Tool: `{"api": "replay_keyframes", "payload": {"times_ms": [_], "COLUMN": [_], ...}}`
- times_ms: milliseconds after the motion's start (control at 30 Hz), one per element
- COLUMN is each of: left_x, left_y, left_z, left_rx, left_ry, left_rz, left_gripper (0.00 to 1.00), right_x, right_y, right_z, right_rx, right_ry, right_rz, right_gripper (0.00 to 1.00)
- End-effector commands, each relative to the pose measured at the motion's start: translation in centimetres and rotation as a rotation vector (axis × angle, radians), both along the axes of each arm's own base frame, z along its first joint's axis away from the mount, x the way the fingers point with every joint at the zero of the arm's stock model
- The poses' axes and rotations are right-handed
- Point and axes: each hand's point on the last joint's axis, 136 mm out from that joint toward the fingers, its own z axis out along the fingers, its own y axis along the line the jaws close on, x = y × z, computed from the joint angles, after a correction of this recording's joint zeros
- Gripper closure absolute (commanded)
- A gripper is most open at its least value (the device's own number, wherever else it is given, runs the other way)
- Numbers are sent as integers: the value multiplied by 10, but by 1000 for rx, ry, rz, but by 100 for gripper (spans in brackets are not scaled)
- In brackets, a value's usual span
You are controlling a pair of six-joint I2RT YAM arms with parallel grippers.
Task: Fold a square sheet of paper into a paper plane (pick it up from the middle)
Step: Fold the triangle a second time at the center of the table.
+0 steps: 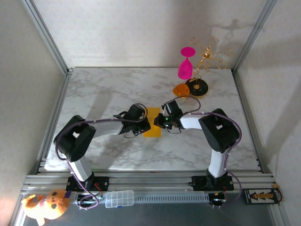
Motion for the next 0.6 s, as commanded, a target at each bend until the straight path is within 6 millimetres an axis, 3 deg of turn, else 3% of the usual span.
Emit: {"api": "replay_keyframes", "payload": {"times_ms": [0,200,367,567], "left_x": [-2,-25,-61,-92], "left_y": [-10,8,38,55], "left_z": [-4,-33,-60,-61], "left_rx": [-10,62,163,191], "left_ry": [7,67,147,198], "left_rz": [-45,-76,-130,-189], "left_gripper": [99,99,99,99], "right_x": [-25,-28,-33,-31], "right_y": [-8,-17,-20,-22], "right_z": [-31,-44,-53,-54], "right_rx": [-78,-134,-151,-155], "right_ry": [104,138,170,176], "right_rz": [33,16,20,14], "right_gripper": [97,98,98,98]}}
